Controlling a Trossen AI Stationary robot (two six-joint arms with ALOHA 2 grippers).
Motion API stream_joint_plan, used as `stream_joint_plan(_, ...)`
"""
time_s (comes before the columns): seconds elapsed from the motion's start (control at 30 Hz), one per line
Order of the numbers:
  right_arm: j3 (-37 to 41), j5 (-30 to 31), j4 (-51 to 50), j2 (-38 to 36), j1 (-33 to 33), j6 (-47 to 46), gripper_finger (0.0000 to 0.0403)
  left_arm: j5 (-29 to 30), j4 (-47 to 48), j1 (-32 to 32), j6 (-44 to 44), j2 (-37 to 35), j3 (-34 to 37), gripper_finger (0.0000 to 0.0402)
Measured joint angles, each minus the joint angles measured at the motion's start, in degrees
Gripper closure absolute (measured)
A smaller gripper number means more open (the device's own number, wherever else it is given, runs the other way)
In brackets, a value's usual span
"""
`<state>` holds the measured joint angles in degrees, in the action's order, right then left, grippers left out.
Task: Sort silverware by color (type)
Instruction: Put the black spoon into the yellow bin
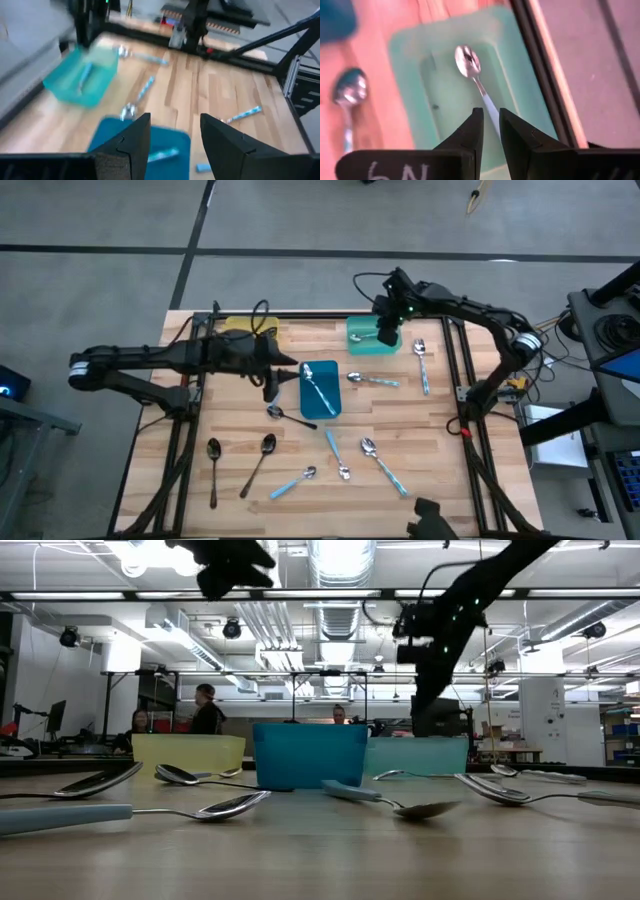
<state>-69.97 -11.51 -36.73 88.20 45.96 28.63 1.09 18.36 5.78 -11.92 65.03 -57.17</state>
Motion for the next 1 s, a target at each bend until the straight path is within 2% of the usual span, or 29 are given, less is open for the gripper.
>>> stream_joint_plan(0.23, 0.6, 0.0, -0.4, -9.1, -6.0, -5.3, 0.0351, 0.0, 8.7, -2.4, -10.5, 3.9, 0.0, 0.0249)
stream_joint_plan(0.63, 8.0, 0.2, 1.1, -24.2, -18.5, -14.6, 0.0351, 0.0, 14.4, -14.3, -27.1, 8.9, 0.0, 0.0249)
stream_joint_plan(0.83, 13.1, 3.6, 4.3, -29.5, -25.3, -19.2, 0.0351, 0.0, 18.3, -19.9, -37.0, 9.1, 0.0, 0.0249)
stream_joint_plan(1.0, 15.4, 9.5, 5.2, -31.8, -31.2, -21.9, 0.0351, 0.0, 21.2, -24.1, -44.4, 9.1, 0.0, 0.0249)
